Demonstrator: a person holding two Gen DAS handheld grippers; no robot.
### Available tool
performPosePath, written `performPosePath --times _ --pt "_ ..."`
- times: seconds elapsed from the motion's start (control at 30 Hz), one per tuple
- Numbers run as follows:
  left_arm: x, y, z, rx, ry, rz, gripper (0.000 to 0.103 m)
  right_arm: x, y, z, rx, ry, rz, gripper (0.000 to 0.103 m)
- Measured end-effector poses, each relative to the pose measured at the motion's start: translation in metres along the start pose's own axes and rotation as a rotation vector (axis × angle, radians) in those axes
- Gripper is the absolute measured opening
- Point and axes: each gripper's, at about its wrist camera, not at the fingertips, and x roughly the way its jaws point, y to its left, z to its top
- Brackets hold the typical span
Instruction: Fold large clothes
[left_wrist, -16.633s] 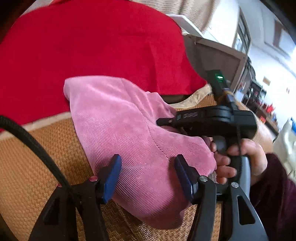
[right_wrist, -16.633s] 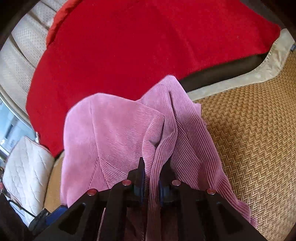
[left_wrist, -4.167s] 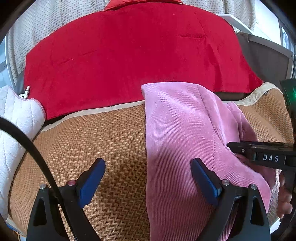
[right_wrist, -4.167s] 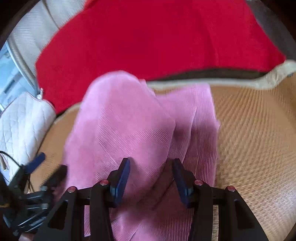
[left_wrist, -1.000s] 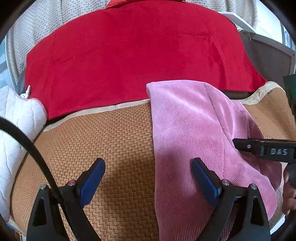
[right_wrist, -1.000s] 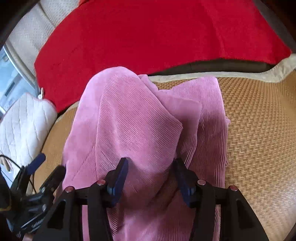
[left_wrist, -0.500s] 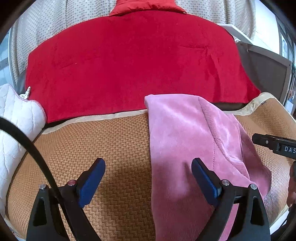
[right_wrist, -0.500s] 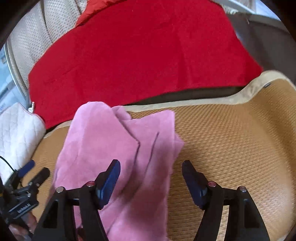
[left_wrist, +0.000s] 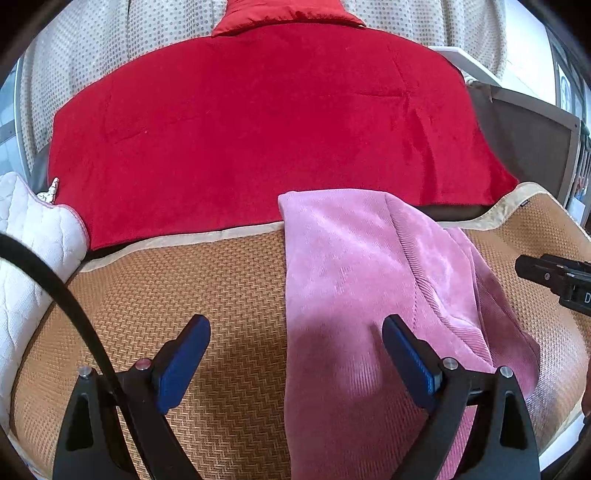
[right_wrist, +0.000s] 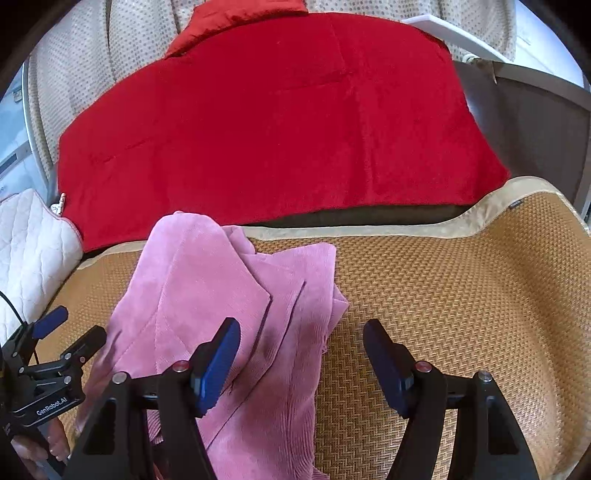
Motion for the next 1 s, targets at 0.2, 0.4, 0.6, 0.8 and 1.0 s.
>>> performPosePath --times 0.2,0.4,0.6,0.8,1.0 --pt "0.001 -0.004 0.001 0.006 0.001 -0.004 0.094 -0.003 -0.001 0.001 -0.002 -0.025 -0.025 0.073" --pt "0.005 -0.003 0.002 0.007 0.002 -0.006 0.094 -0.009 0.003 0.001 -0.018 -0.054 -0.056 0.073" --pt "0.002 -0.003 0.002 0.003 0.004 -0.013 0.094 -0.011 0.006 0.0 -0.029 -0.066 -0.066 0.073" --pt "0.001 -0.003 0.001 0.002 0.005 -0.022 0.094 -0.013 0.008 -0.001 -0.038 -0.077 -0.08 0.073" --pt "0.001 -0.004 0.002 0.0 0.005 -0.028 0.094 -0.018 0.014 -0.002 -0.069 -0.104 -0.126 0.073"
